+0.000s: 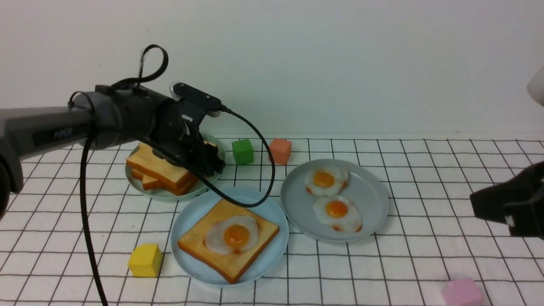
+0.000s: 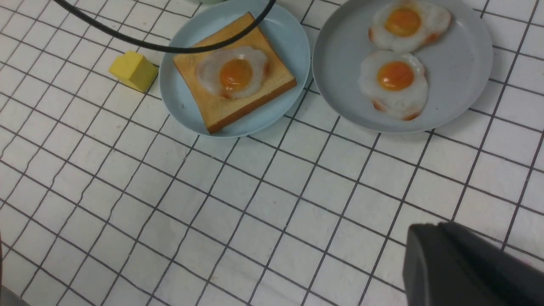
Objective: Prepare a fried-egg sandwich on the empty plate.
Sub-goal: Use the left arm to grab a slice of bread, then use the left arm to place a slice of bread on the fried egg in the middle
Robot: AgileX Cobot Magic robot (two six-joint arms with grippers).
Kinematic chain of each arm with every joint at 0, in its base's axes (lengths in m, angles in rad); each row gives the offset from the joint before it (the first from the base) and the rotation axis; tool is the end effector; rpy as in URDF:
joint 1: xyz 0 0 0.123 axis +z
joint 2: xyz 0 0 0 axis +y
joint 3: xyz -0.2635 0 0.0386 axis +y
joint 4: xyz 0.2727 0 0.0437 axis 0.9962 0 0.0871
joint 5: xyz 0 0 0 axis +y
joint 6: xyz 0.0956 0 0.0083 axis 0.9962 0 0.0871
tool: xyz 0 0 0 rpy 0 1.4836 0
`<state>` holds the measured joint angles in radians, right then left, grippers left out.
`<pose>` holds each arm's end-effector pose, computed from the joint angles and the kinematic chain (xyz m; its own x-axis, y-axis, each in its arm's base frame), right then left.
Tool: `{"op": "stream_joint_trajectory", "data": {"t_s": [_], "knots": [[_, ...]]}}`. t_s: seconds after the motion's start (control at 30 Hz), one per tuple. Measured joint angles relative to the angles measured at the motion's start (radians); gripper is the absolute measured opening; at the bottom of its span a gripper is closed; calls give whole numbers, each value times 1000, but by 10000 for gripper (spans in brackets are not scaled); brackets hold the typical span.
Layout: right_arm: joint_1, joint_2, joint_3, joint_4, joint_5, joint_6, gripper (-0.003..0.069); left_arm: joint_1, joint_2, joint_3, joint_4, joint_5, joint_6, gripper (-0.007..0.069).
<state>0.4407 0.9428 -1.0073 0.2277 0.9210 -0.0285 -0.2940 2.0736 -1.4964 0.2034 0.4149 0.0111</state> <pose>0.1865 0.1070 0.3552 -0.6766 -0.1988 -0.7090 -0.4659 0.8612 0.2030 0.4548 -0.1295 0.1483 -0.6864 0.4123 -0.5991 0.3824 0.9053 0.1849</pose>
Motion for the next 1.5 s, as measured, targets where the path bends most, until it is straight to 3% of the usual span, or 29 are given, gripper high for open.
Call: {"op": "stream_joint_trajectory", "data": {"t_s": [0.13, 0.27, 0.4, 0.77, 0.97, 1.13, 1.5], "knots": [[0, 0, 0, 19, 11, 0, 46, 0, 2, -3, 11, 0, -18, 312], [0, 0, 0, 28, 36, 0, 50, -1, 3, -6, 21, 1, -18, 99], [0, -2, 0, 28, 49, 0, 57, -4, 3, -7, 37, 7, -17, -4], [0, -5, 0, 25, 56, 0, 69, -22, -197, -7, 41, 198, -17, -5], [0, -8, 0, 16, 56, 0, 75, -160, -358, 139, -4, 264, -24, -6], [0, -22, 0, 19, 48, 0, 80, -299, -355, 205, -33, 281, -102, -7], [0, -25, 0, 16, 49, 0, 88, -374, -267, 209, -16, 242, -104, -7]]}}
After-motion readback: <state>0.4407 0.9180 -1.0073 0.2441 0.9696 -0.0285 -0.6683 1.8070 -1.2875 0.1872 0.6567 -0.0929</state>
